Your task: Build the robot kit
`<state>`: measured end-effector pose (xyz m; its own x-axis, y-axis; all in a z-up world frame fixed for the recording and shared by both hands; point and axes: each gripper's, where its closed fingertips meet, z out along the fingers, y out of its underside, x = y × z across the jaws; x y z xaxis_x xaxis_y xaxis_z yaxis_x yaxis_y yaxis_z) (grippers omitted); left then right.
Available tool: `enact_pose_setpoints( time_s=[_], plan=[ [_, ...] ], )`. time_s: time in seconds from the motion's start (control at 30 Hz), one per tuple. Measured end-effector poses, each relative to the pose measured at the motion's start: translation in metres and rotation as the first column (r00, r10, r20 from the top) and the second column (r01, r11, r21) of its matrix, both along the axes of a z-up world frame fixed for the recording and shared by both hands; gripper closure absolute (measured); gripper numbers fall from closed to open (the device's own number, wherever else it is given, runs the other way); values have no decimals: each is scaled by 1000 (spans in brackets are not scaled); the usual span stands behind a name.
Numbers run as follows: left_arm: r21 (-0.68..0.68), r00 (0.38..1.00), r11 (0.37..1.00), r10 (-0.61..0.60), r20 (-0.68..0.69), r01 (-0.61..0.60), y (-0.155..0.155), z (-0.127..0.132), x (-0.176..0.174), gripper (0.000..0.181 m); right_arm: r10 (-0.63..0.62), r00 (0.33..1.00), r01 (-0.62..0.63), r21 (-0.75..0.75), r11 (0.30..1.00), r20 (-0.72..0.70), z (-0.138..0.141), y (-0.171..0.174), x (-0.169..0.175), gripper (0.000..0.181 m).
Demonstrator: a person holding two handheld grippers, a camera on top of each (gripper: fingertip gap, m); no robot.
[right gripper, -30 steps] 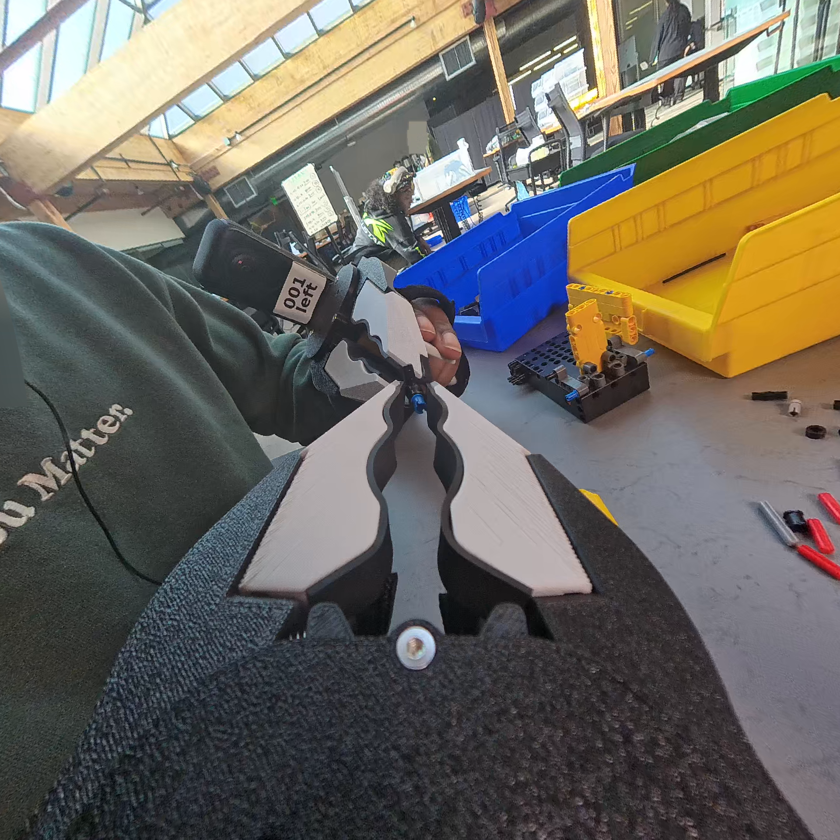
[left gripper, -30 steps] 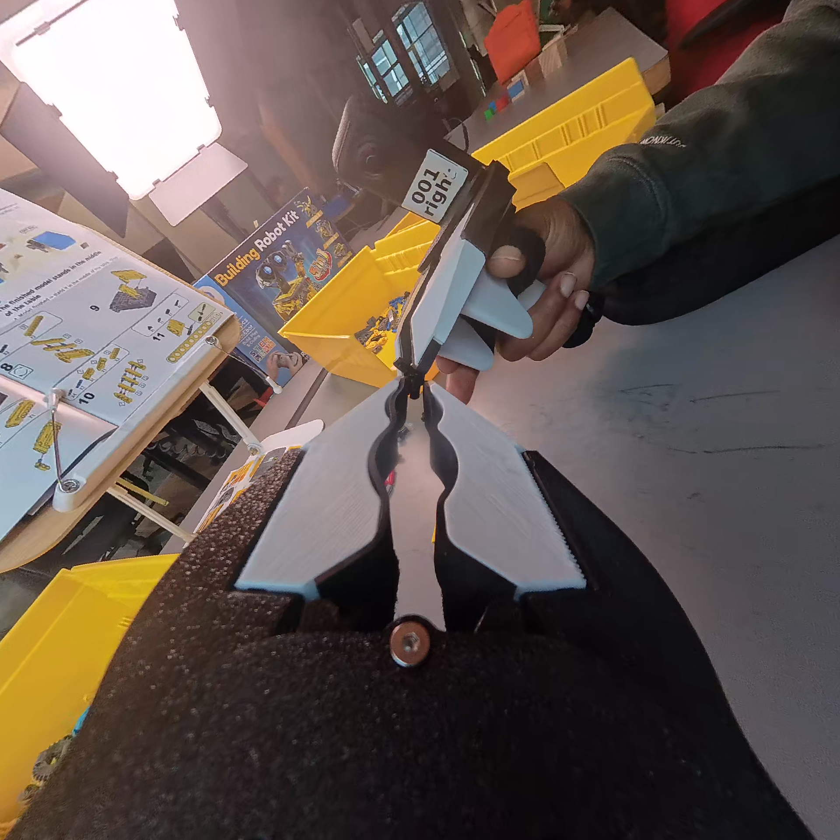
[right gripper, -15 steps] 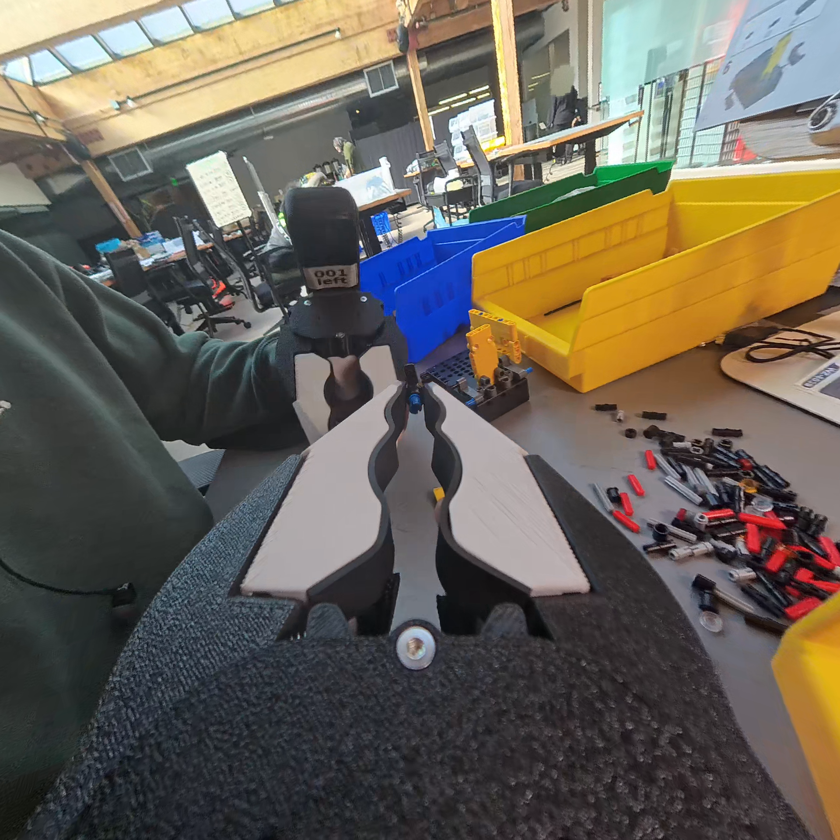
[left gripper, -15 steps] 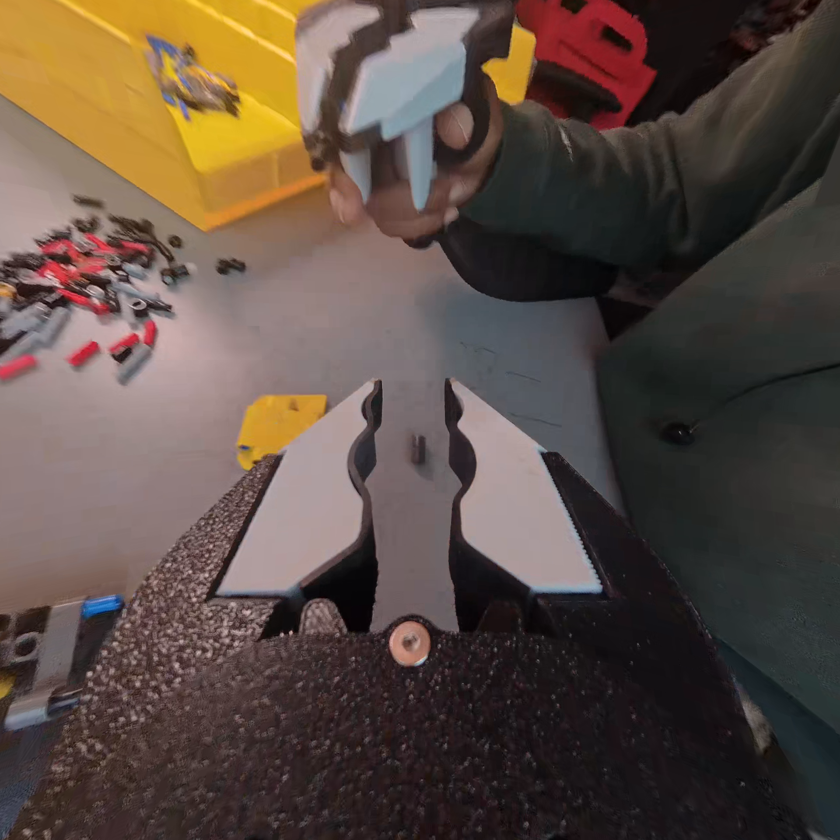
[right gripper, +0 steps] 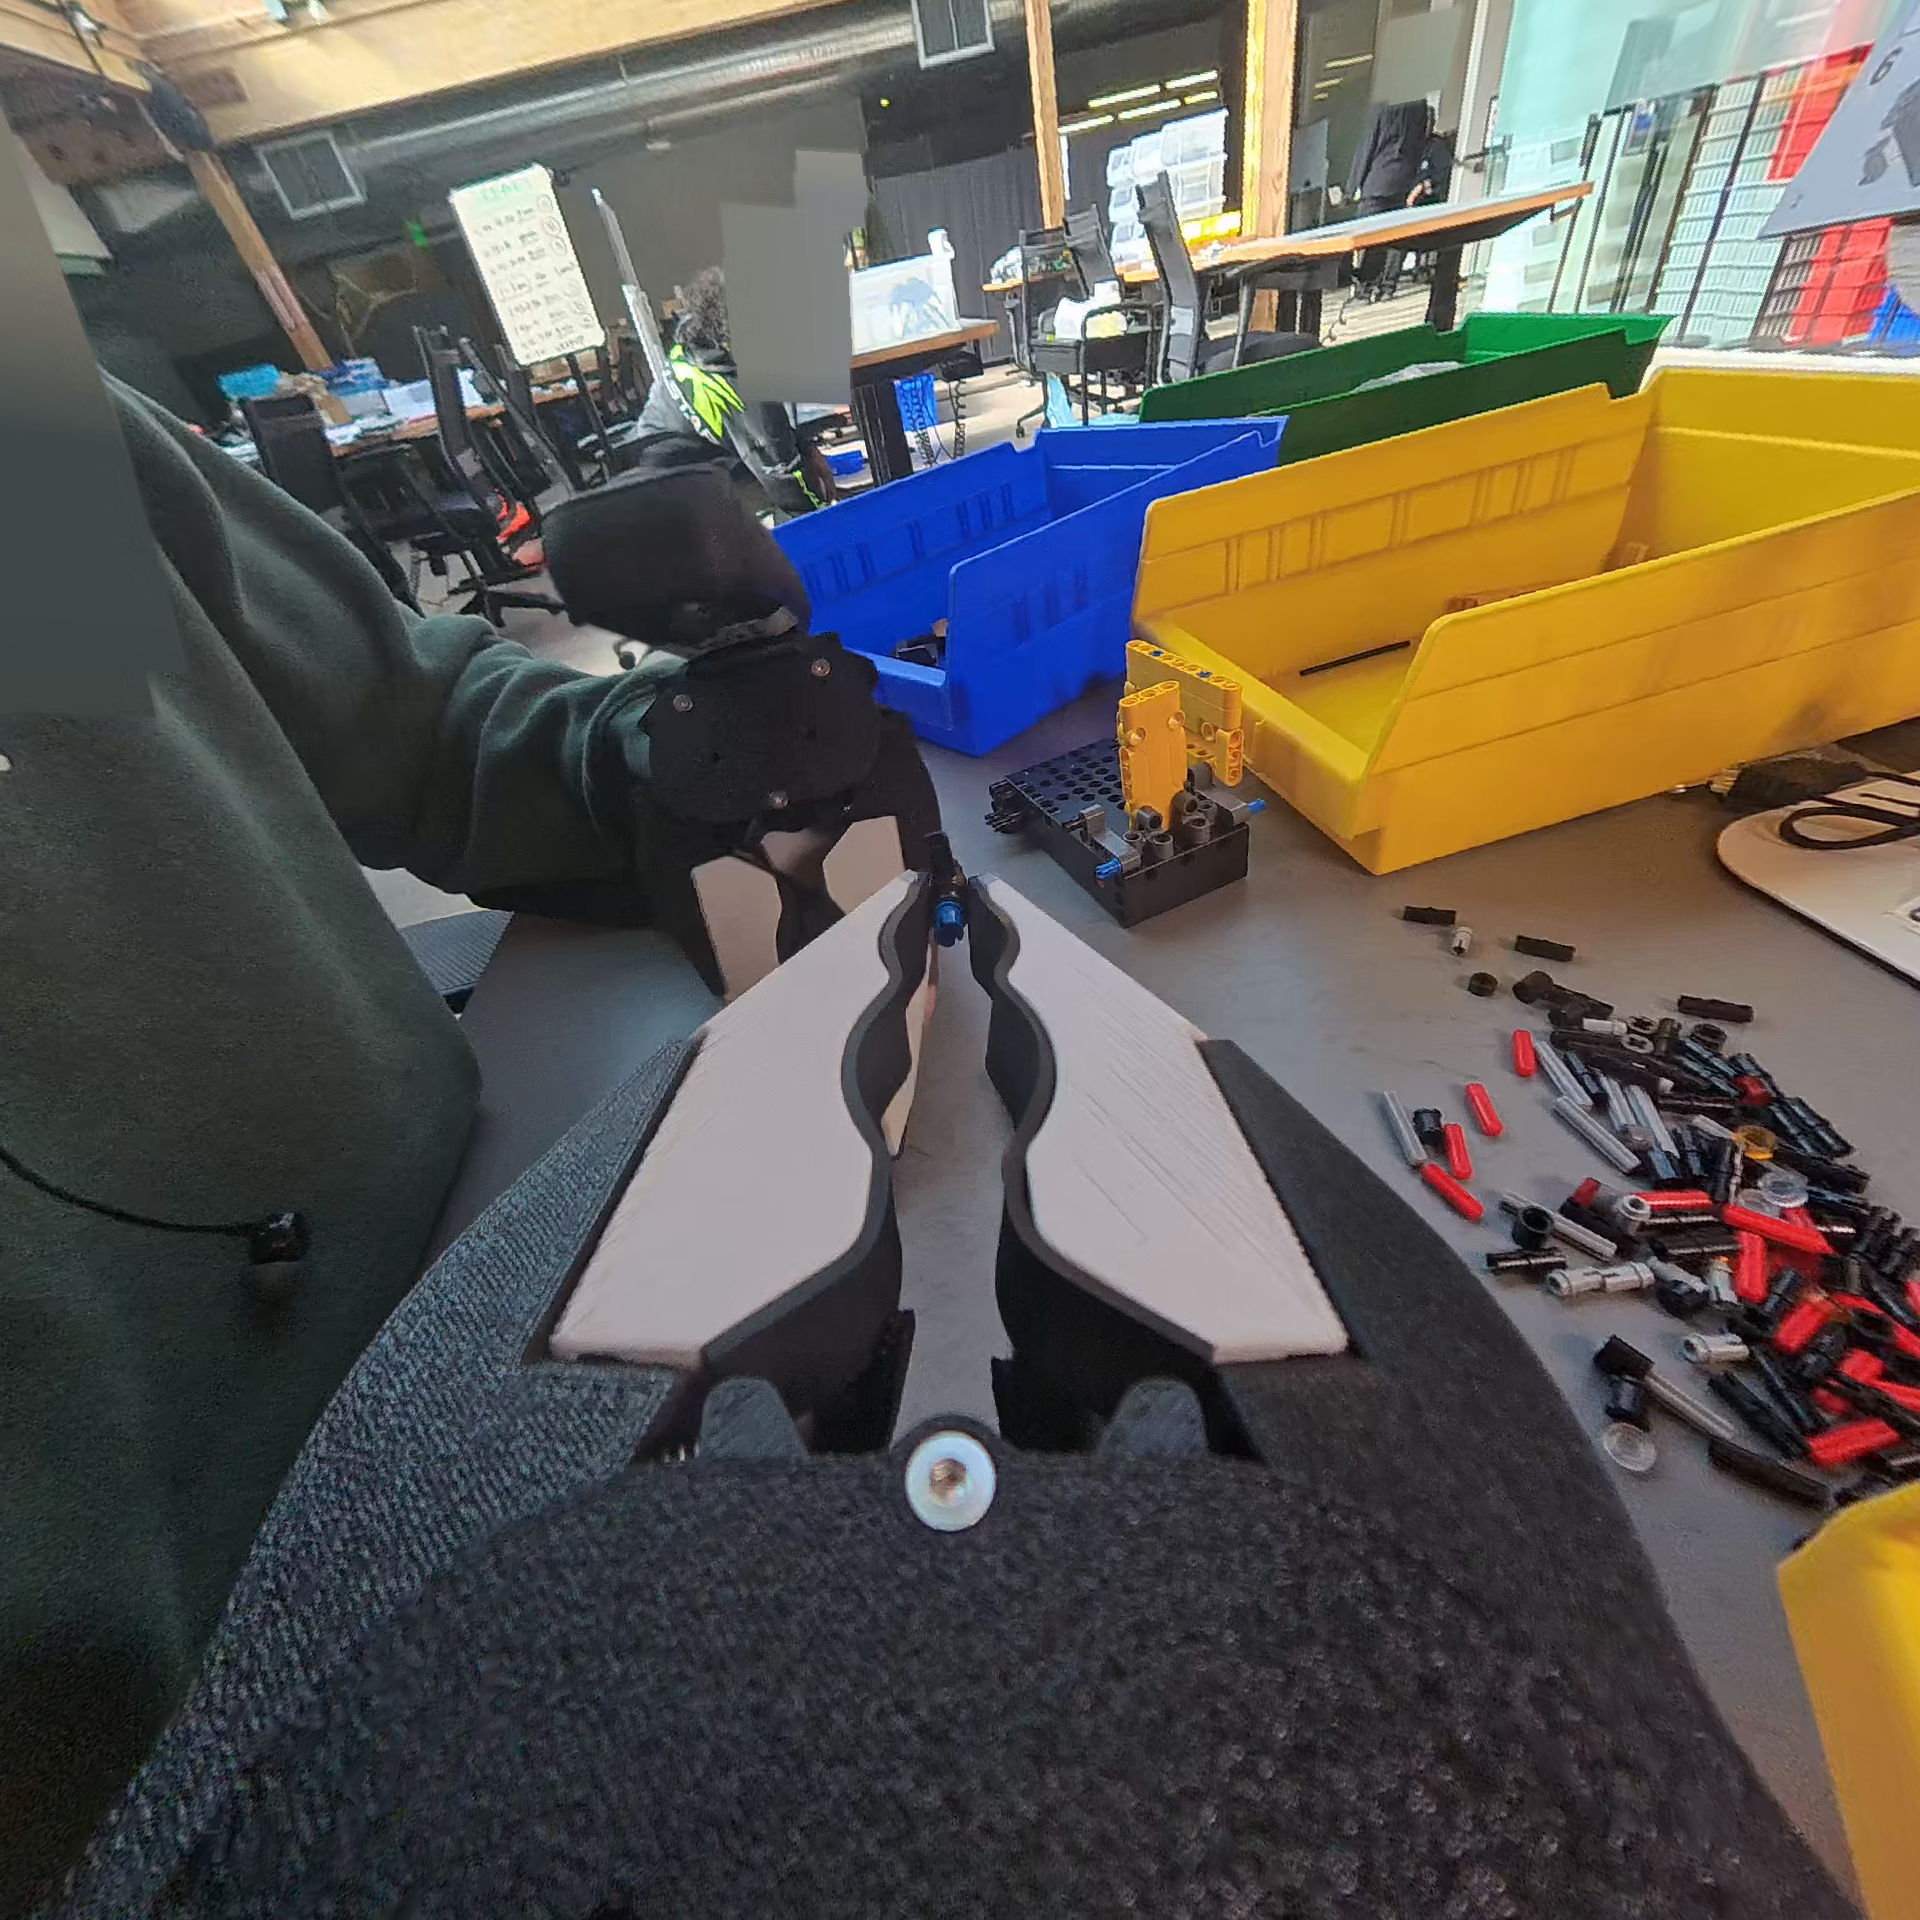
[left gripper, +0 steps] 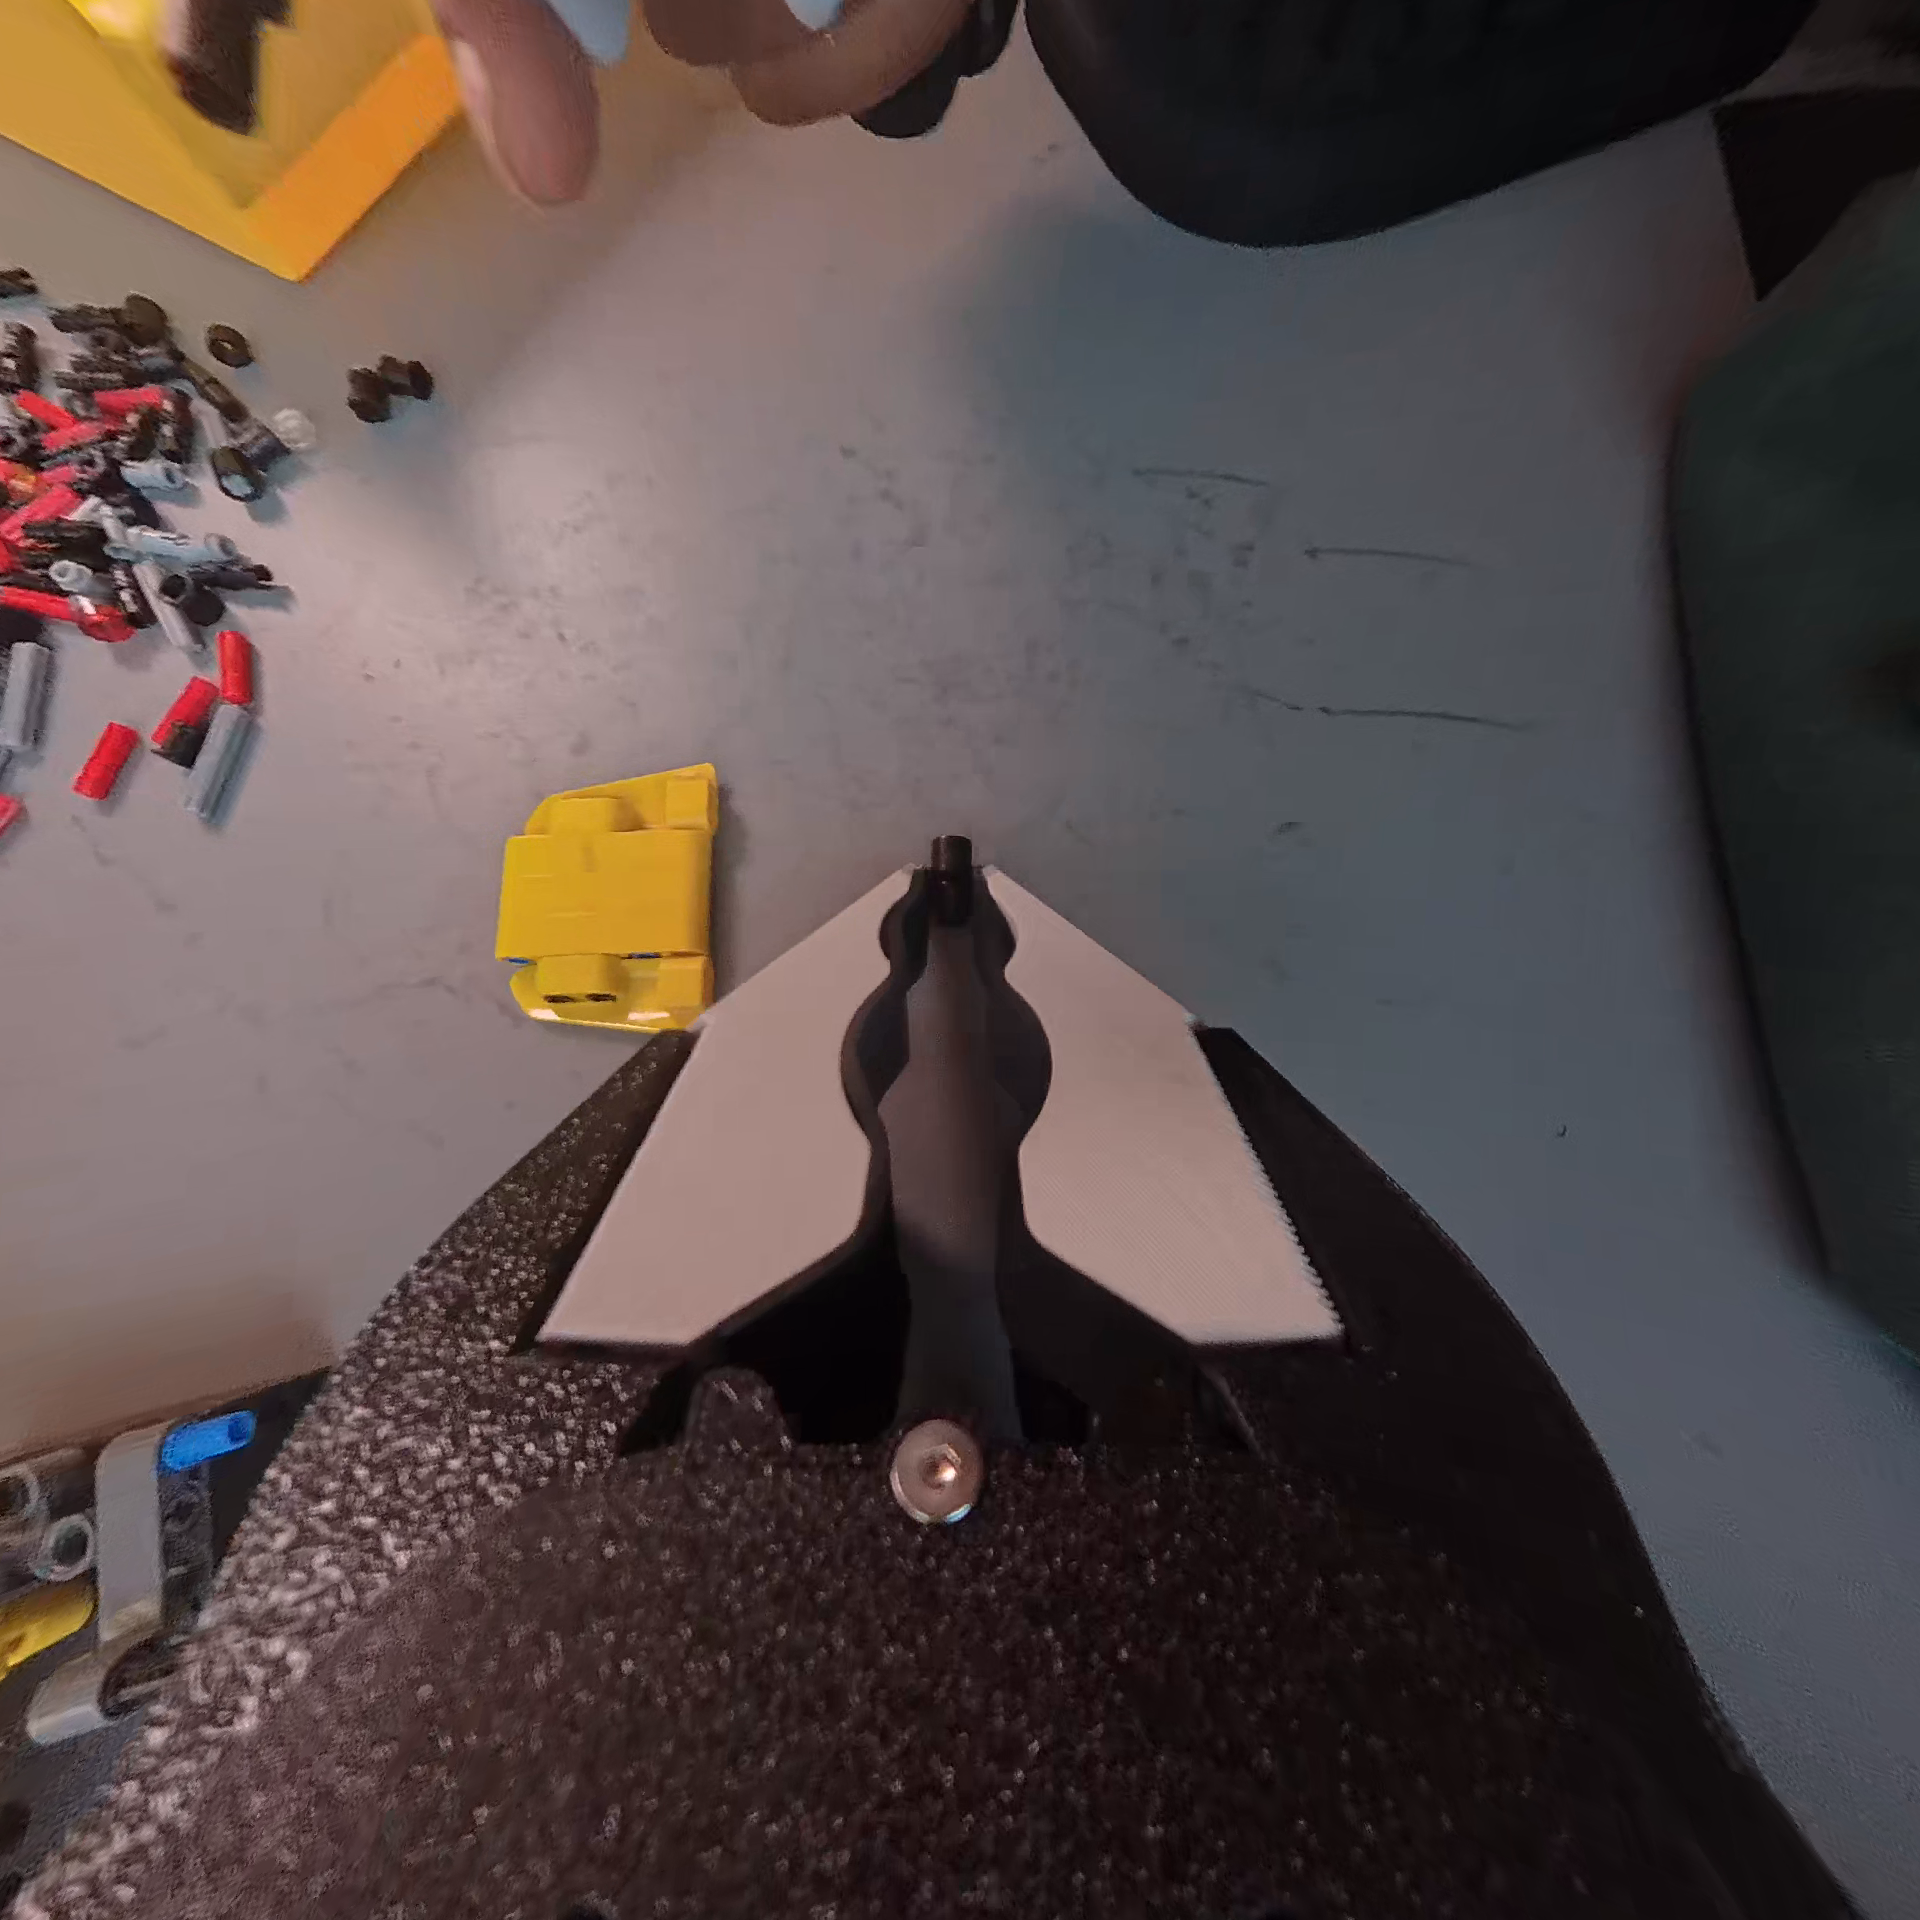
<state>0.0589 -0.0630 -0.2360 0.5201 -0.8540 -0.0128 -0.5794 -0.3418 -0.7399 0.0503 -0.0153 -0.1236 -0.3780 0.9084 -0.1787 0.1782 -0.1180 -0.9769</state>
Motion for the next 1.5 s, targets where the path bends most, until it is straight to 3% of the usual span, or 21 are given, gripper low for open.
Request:
enact_pose_setpoints(
  time_s=[0.13,0.23,0.8,0.9,1.13,1.4,1.5],
  plan=[
    [22,944,999,34,327,-43,8,56,-4,175,52,999,-53,46,998,15,-4,-11,3,175],
    [24,896,999,26,443,-40,6,77,-9,175,93,995,-94,66,993,25,-9,-21,3,175],
    [-13,911,999,41,411,-40,6,68,-6,175,147,982,-164,144,976,122,-35,-35,4,175],
    [-28,879,998,55,474,-48,8,76,-6,175,146,985,-155,102,983,87,-26,-33,3,175],
    [-9,879,999,48,475,-50,7,76,-2,176,168,982,-174,60,983,88,-24,-35,4,175],
    [-3,780,999,45,624,-55,7,103,-2,176,169,984,-175,-160,971,-54,7,-33,2,175],
    [-4,768,998,47,638,-58,8,105,-3,175,150,986,-159,-163,974,-69,9,-33,-1,175]
  ],
)
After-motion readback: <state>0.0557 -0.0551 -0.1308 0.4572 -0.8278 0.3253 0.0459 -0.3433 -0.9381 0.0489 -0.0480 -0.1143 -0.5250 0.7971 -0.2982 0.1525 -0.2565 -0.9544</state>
